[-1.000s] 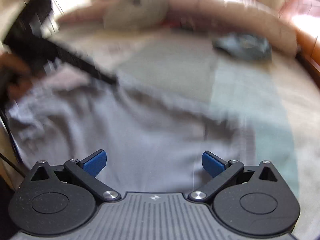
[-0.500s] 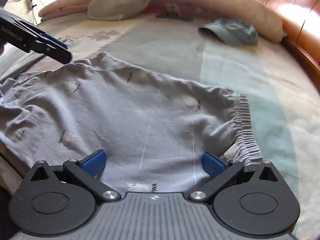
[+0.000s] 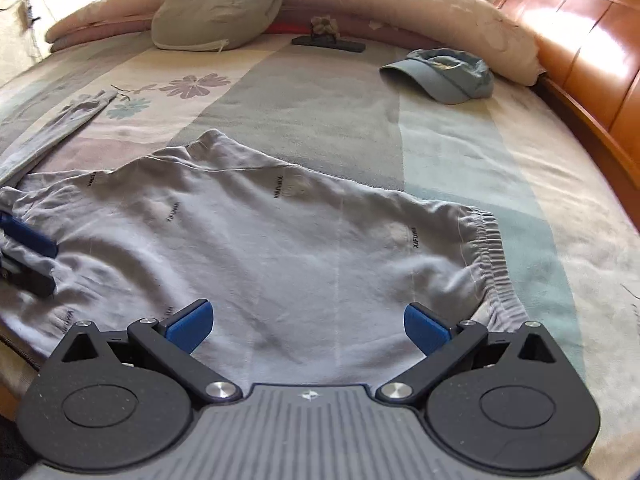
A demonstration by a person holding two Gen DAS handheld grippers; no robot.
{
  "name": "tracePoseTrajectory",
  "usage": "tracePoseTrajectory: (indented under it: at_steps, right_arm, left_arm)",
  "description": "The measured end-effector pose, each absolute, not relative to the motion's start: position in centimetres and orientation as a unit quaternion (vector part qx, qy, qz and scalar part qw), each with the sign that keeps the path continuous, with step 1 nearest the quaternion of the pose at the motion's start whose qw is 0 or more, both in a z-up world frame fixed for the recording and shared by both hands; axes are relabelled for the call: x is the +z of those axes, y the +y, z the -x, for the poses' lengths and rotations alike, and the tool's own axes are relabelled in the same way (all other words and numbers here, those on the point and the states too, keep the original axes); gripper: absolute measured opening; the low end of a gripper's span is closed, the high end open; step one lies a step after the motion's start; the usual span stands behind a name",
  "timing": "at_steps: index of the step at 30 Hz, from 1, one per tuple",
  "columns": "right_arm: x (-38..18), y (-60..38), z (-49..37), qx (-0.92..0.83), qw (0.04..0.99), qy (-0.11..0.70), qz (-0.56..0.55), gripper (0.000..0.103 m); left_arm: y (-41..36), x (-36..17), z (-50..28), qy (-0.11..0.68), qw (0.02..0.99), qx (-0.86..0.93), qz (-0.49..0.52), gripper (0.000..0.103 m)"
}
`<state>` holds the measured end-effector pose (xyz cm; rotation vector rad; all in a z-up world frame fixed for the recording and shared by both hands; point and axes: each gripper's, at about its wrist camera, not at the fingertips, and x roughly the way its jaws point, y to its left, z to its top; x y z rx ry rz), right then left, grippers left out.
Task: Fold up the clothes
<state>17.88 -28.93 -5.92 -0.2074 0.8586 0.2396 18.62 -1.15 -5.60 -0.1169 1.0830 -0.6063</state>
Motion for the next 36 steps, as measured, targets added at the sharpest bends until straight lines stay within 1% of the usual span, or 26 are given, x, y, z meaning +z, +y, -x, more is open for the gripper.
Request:
tracePoseTrajectory:
  at_steps: [2, 6, 10, 14, 16, 18, 23, 32, 36]
  right_arm:
    - [-5.5, -27.7, -17.0, 0.102, 0.899, 0.413, 0.102, 0.103]
    - [-5.2, -24.8, -16.1, 0.091, 0.901, 0.412, 0.104, 0.103]
    - [-6.4, -21.9, -16.1, 0.098, 0.894, 0.428, 0.086, 0.103]
    - [-8.1, -21.1, -16.1, 0.075, 0.889, 0.449, 0.042, 0.103]
    - [-8.0, -21.0, -16.2, 0.074, 0.888, 0.452, 0.043, 0.103]
    - [-7.9, -20.7, -16.5, 0.069, 0.883, 0.463, 0.045, 0.103]
    - [-7.9, -20.6, -16.5, 0.057, 0.879, 0.472, 0.042, 0.103]
    - [-7.5, -21.3, -17.2, 0.103, 0.867, 0.482, 0.063, 0.103]
    - [-7.3, -21.6, -17.5, 0.143, 0.863, 0.475, 0.096, 0.103]
  left_arm:
    - [-0.1, -5.1, -18.1, 0.495, 0.816, -0.295, 0.049, 0.067]
    - [2.8, -3.9, -17.3, 0.468, 0.826, -0.308, 0.054, 0.07]
    - [6.1, -3.5, -16.2, 0.457, 0.834, -0.301, 0.065, 0.073]
    - [8.9, -3.3, -15.4, 0.46, 0.841, -0.276, 0.074, 0.074]
    - [10.2, -2.9, -15.3, 0.456, 0.845, -0.268, 0.076, 0.075]
    - [11.4, -2.4, -15.5, 0.452, 0.852, -0.253, 0.074, 0.079]
    - [13.5, -2.1, -16.5, 0.445, 0.868, -0.204, 0.084, 0.08]
    - [10.8, -2.7, -20.0, 0.457, 0.881, -0.117, 0.051, 0.081]
    - [8.7, -3.6, -22.3, 0.476, 0.879, -0.018, -0.011, 0.081]
